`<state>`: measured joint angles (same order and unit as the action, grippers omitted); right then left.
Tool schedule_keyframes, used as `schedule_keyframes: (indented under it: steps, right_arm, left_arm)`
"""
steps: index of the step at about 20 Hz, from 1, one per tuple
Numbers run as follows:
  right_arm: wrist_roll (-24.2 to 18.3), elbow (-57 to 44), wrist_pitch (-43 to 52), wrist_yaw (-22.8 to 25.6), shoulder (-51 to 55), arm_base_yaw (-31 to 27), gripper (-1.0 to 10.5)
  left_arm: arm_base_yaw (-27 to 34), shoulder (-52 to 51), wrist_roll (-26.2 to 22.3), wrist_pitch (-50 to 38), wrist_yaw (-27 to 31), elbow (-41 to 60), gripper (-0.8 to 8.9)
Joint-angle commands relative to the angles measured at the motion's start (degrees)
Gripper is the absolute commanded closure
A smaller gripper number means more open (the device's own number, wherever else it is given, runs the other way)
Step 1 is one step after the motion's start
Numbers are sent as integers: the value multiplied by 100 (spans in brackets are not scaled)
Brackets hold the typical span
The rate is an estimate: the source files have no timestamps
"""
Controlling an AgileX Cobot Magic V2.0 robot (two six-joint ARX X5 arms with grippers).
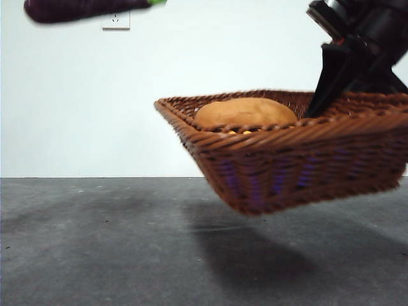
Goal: Help me put the vegetables on the table into the basket
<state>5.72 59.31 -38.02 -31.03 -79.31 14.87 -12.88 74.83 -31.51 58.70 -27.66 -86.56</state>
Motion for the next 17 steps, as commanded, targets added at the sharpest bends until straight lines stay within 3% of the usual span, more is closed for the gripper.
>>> schedule_keyframes:
  steps: [1,4,7,12,17]
  right_arm:
    - [-20,-284,114,-321,33,17,962]
    - [-146,-463,63,-669,33,48,962]
    - [-175,-570,63,-702,33,286,962]
    - [-197,-682,90,-688,33,894,962]
    - [-201,-682,195,-614,33,955,962]
  left_arm:
    - [-752,-164,-721,232,474,35,819]
    - [-2238,-24,-966,586,1740,35,820]
    - [-3204,457,-1296,586,2286,35,820]
    - [-3687,1388,-1611,483,2490,35,820]
    - [-3790,1971,-1784,680,2465,35,821]
